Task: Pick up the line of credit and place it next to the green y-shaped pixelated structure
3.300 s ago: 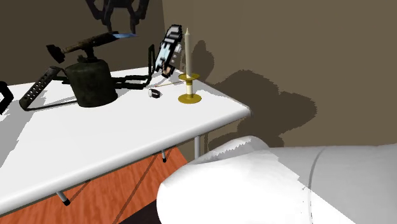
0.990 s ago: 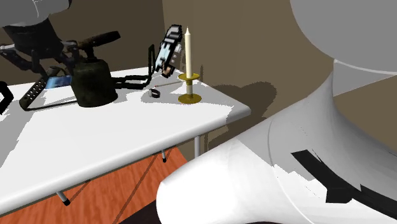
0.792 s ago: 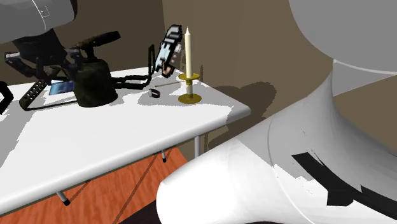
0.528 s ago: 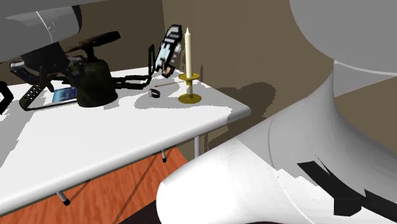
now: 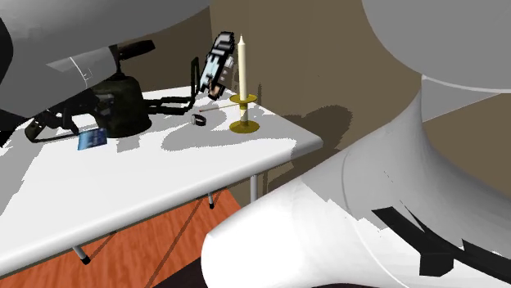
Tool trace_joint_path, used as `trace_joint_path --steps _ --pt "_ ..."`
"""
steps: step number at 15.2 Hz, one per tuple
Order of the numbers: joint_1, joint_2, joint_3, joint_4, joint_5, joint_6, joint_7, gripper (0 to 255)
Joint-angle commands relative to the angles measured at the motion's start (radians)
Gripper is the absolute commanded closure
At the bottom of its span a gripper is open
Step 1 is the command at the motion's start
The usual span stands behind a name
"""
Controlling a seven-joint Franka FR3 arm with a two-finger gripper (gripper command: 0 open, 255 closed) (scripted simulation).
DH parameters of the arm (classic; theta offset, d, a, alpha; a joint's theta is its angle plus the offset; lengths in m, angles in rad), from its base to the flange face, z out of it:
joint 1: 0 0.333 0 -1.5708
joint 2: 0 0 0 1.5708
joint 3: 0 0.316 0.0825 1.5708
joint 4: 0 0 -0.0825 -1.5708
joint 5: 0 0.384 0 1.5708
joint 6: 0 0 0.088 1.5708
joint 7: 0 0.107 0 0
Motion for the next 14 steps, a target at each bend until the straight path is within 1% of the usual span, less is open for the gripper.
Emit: trace_joint_path --steps 1,8,14 --pt "-0.001 0.005 0.011 -0.021 -0.001 0.026 0.01 255" --pt "-0.016 0.033 0.047 -0.092 -0.01 0.125 0.041 255" --pt "-0.017 0.035 0.05 -0.095 -0.011 0.131 0.043 255"
